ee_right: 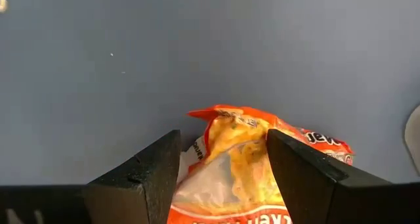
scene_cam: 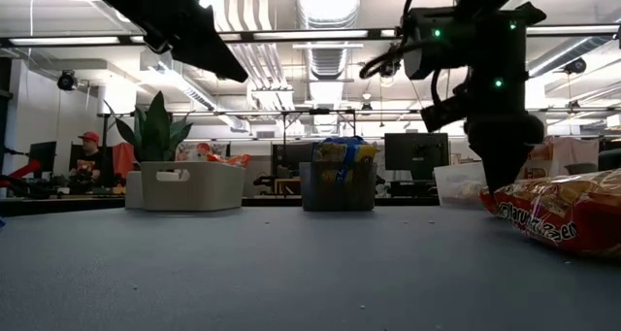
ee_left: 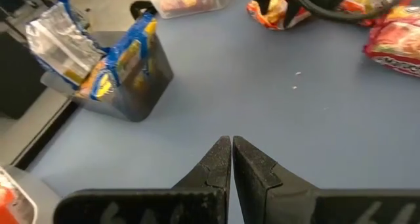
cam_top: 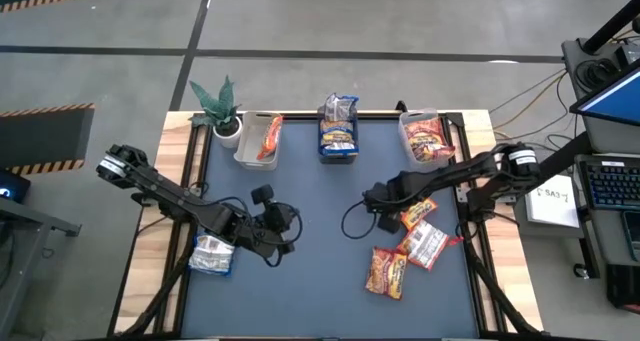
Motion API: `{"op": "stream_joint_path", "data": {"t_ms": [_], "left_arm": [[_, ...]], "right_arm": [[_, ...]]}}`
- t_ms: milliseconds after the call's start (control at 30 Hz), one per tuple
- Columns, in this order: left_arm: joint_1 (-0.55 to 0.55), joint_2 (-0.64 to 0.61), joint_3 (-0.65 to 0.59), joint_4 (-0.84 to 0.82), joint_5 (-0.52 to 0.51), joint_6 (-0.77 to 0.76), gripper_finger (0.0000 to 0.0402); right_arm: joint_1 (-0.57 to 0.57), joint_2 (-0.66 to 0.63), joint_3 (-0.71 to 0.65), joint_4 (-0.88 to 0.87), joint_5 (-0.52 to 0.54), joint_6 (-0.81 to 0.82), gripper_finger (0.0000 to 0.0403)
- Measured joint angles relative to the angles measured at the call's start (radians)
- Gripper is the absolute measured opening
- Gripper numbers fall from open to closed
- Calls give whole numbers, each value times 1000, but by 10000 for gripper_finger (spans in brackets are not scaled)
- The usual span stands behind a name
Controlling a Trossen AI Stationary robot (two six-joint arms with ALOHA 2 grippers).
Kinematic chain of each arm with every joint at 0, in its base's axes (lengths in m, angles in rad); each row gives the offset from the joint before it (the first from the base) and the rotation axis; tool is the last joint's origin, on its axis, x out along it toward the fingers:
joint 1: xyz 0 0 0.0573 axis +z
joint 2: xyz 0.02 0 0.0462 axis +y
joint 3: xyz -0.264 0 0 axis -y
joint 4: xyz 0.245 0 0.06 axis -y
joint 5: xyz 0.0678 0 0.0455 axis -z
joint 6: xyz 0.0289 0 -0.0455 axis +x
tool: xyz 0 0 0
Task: Sort Maruchan noodles
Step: Put the orange pack noodle into the gray bin
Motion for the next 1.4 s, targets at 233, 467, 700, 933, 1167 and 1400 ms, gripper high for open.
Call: {"op": "stream_joint_path", "data": {"t_ms": [233, 467, 700, 933, 1167, 1400], "left_arm": [[0, 0, 0, -6, -32, 0, 0], [0, 0, 0, -6, -35, 9, 0], [-18, -30, -1, -17, -129, 50, 0], [-19, -74, -1, -39, -134, 55, 0], [-23, -77, -1, -51, -132, 52, 0], [-24, -78, -1, -60, -128, 35, 0]], "right_arm": [[9, 35, 0, -1, 36, -16, 167], [9, 26, 0, 20, 37, -40, 54], [8, 21, 32, 111, 36, -77, 14], [9, 23, 98, 406, -16, -181, 13], [9, 45, 78, 894, -171, -305, 13], [12, 181, 85, 1163, -210, -420, 13]]}}
